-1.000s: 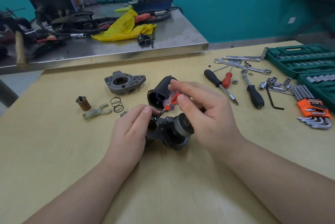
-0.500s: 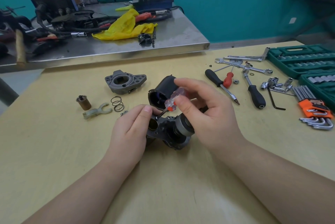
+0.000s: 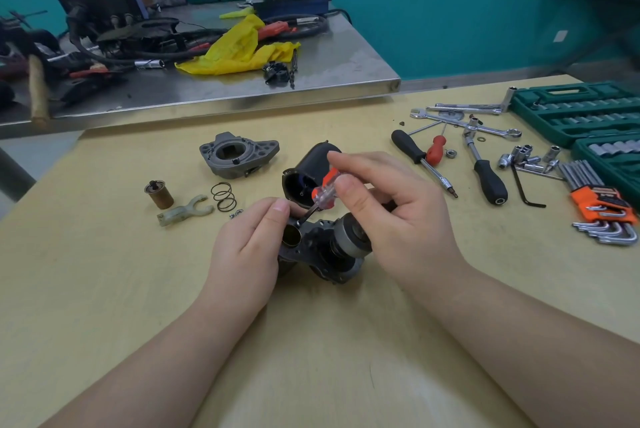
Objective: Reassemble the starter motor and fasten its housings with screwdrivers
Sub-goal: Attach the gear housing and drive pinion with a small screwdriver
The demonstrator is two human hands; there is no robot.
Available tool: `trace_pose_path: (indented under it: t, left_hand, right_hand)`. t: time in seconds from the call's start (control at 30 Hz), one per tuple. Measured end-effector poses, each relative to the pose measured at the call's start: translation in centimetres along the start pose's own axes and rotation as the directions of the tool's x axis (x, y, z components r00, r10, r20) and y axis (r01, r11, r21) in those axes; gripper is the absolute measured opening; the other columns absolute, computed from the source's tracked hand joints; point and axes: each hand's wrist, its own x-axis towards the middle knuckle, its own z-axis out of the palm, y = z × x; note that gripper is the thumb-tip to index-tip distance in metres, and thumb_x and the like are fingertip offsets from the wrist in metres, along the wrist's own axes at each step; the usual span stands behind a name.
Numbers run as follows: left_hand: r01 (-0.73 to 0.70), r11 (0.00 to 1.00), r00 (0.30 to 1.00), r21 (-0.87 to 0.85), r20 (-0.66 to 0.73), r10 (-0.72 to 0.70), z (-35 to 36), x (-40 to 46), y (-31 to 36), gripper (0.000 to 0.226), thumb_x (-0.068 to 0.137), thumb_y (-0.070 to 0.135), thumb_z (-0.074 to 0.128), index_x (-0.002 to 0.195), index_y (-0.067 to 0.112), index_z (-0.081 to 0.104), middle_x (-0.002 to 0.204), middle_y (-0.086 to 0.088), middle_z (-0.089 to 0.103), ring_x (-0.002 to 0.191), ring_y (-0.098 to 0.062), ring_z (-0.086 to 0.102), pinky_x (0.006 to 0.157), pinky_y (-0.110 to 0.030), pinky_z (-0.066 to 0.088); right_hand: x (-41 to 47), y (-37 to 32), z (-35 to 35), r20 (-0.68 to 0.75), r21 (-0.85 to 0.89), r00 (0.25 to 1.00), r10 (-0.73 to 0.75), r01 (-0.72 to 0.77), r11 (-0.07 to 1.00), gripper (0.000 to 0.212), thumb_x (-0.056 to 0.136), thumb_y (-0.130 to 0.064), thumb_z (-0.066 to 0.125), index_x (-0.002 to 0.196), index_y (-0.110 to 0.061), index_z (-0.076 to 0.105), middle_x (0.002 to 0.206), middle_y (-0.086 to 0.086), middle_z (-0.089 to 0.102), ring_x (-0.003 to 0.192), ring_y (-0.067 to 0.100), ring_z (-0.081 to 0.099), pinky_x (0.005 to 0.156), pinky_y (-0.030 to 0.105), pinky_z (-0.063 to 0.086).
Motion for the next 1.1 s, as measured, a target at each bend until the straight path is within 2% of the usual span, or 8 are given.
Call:
trace_pose_path:
  t: [0.07,0.3,0.43,0.53,0.67,0.8,0.93,1.1]
  left_hand:
    - [0.001,1.0,1.0,0.008,0.001,-0.001,-0.03,0.0,-0.05,0.034,0.104,0.038,0.044,0.088,0.038,0.075,0.088,0.017,0.074,0.087,0.001,0.066,0.069,-0.008,0.044]
    - [0.021,1.0,1.0,0.007,-0.001,-0.021,-0.05,0.11,-0.28,0.034,0.102,0.042,0.044,0.088,0.037,0.075,0.088,0.015,0.074,0.086,-0.002,0.066,0.069,-0.012,0.044]
    - [0.033,0.999,0.999,0.012,-0.007,-0.033,-0.06,0.13,-0.53,0.034,0.103,0.043,0.044,0.09,0.037,0.075,0.09,0.015,0.074,0.088,-0.003,0.066,0.074,-0.027,0.046]
    - [0.035,0.999,0.999,0.003,-0.012,-0.035,-0.02,0.09,-0.61,0.034,0.103,0.042,0.045,0.09,0.034,0.076,0.088,0.014,0.074,0.083,-0.003,0.066,0.074,-0.033,0.046]
    - [0.034,0.999,0.999,-0.011,-0.004,-0.034,0.0,0.03,-0.46,0.034,0.103,0.042,0.045,0.089,0.037,0.076,0.087,0.016,0.074,0.083,-0.001,0.066,0.072,-0.025,0.046]
    - [0.03,0.999,1.0,-0.012,-0.001,-0.03,-0.01,0.06,-0.35,0.034,0.103,0.041,0.045,0.089,0.036,0.076,0.087,0.015,0.074,0.083,0.0,0.066,0.068,-0.017,0.044]
    - [0.029,0.999,1.0,-0.017,-0.004,-0.029,-0.03,0.08,-0.32,0.034,0.102,0.041,0.045,0.088,0.036,0.076,0.087,0.015,0.074,0.083,-0.001,0.066,0.066,-0.014,0.043]
    - [0.019,1.0,1.0,-0.012,-0.001,-0.019,-0.03,0.11,-0.33,0.034,0.104,0.039,0.046,0.087,0.036,0.076,0.086,0.015,0.074,0.082,0.0,0.066,0.067,-0.012,0.045]
  right_hand:
    - [-0.05,-0.11,-0.06,0.013,0.005,1.0,0.006,-0.006,1.0,0.028,0.104,-0.009,0.064,0.128,-0.015,0.075,0.119,-0.008,0.074,0.107,0.008,0.073,0.085,0.016,0.055]
    - [0.08,-0.09,0.06,-0.015,-0.097,1.0,-0.009,0.008,0.995,0.027,0.099,-0.015,0.073,0.122,-0.027,0.077,0.102,-0.012,0.073,0.102,0.016,0.071,0.08,0.02,0.054]
    - [-0.01,-0.08,-0.11,0.003,-0.052,1.0,0.0,0.0,0.999,0.028,0.102,-0.013,0.066,0.127,-0.021,0.076,0.119,-0.014,0.074,0.101,0.003,0.071,0.079,0.014,0.052]
    - [-0.05,-0.03,0.01,-0.003,-0.064,1.0,-0.003,0.003,0.998,0.029,0.1,-0.013,0.068,0.126,-0.023,0.076,0.112,-0.014,0.075,0.11,0.013,0.071,0.084,0.019,0.055]
    - [0.03,-0.05,0.26,-0.026,-0.06,1.0,-0.009,0.007,0.998,0.026,0.098,-0.012,0.073,0.12,-0.025,0.078,0.1,-0.011,0.072,0.098,0.015,0.072,0.079,0.024,0.056]
    - [-0.06,-0.16,0.04,-0.007,-0.027,1.0,-0.011,0.011,1.0,0.028,0.102,-0.007,0.067,0.125,-0.019,0.077,0.116,-0.012,0.074,0.098,0.0,0.071,0.079,0.011,0.051]
    - [-0.02,-0.03,-0.03,-0.007,-0.077,1.0,-0.008,0.008,0.997,0.028,0.099,-0.01,0.071,0.124,-0.022,0.077,0.107,-0.012,0.076,0.104,0.014,0.072,0.083,0.024,0.058]
    - [0.13,-0.13,0.01,-0.021,-0.08,1.0,0.002,-0.004,0.997,0.024,0.099,-0.016,0.073,0.12,-0.025,0.078,0.106,-0.013,0.075,0.102,0.015,0.072,0.077,0.025,0.057]
